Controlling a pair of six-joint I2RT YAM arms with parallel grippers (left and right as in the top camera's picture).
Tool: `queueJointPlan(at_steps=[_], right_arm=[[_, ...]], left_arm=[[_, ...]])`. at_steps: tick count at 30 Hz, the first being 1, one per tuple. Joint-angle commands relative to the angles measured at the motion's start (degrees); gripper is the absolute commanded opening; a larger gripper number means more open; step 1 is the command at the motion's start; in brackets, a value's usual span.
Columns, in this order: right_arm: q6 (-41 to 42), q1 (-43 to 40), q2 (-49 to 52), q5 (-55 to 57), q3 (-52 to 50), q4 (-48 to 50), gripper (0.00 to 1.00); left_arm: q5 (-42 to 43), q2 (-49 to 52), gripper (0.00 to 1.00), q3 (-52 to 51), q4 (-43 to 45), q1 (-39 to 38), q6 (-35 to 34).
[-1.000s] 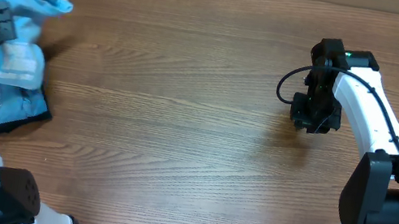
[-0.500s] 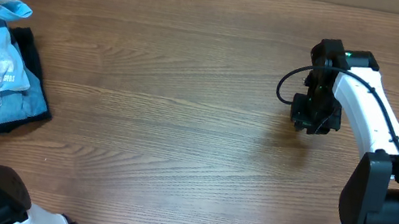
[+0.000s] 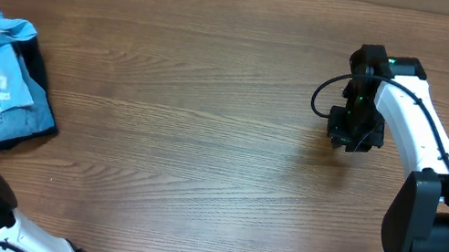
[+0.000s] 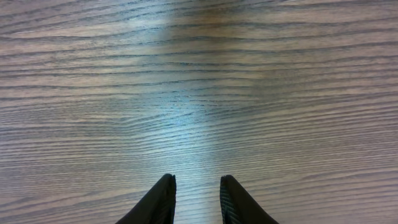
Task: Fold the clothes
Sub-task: 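Place the folded T-shirt onto the jeans with the left gripper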
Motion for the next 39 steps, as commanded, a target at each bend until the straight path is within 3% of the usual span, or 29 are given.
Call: queueJointPlan(at_steps=[1, 4, 6, 9, 11, 16, 18, 20, 23, 29, 39], right_arm=[[-0.17, 0.07, -1.88, -0.07, 0.63, 0.13, 0.28], [-0.20, 0.07, -1.88, -0.07, 0.63, -0.28, 0.28], [-0.20, 0.07, -1.88, -0.07, 0.63, -0.26, 0.28], [-0.17, 0.07, -1.88, -0.07, 0.63, -0.09, 0.27], [-0.20, 0.07, -1.88, -0.07, 0.63, -0.07, 0.28], [-0.20, 0.07, -1.88, -0.07, 0.63, 0.04, 0.28], [-0.20, 0.07, -1.88, -0.07, 0.61, 0.39, 0.28], [-0.17, 0.07, -1.88, -0.07, 0.63, 0.83, 0.28], [-0.20, 0.07, -1.88, -0.07, 0.63, 0.98, 0.28], [-0.20, 0.07, -1.88, -0.07, 0.63, 0.11, 0.28], [-0.20, 0.07, -1.88, -0.04, 0.63, -0.46, 0.28]], left_arm=[[-0.85, 1.40, 0.47, -0.04, -0.07, 4.24, -4.00], [-0.79, 1.66, 0.72, -0.04, -0.50, 6.88, -7.61], [2.82, 1.66, 0.73, -0.04, -0.74, 8.57, -8.85], [16.46, 1.64, 0.60, 0.22, -0.04, 9.77, -4.70], [21.49, 1.16, 0.59, 1.09, -0.04, 9.70, -2.05], [24.57, -4.48, 0.58, 4.13, 0.02, 9.70, -0.63], [26.62, -7.67, 0.52, 5.20, 0.02, 9.66, -0.66], [29.24, -10.29, 0.40, 5.42, 0.00, 8.79, -0.44], [27.45, -10.16, 0.05, 5.11, -0.48, 4.57, 0.44], [13.60, -1.62, 0.04, 4.61, -1.86, -3.93, 0.42], [7.45, 9.31, 0.04, 4.61, -1.68, -4.66, -1.14]])
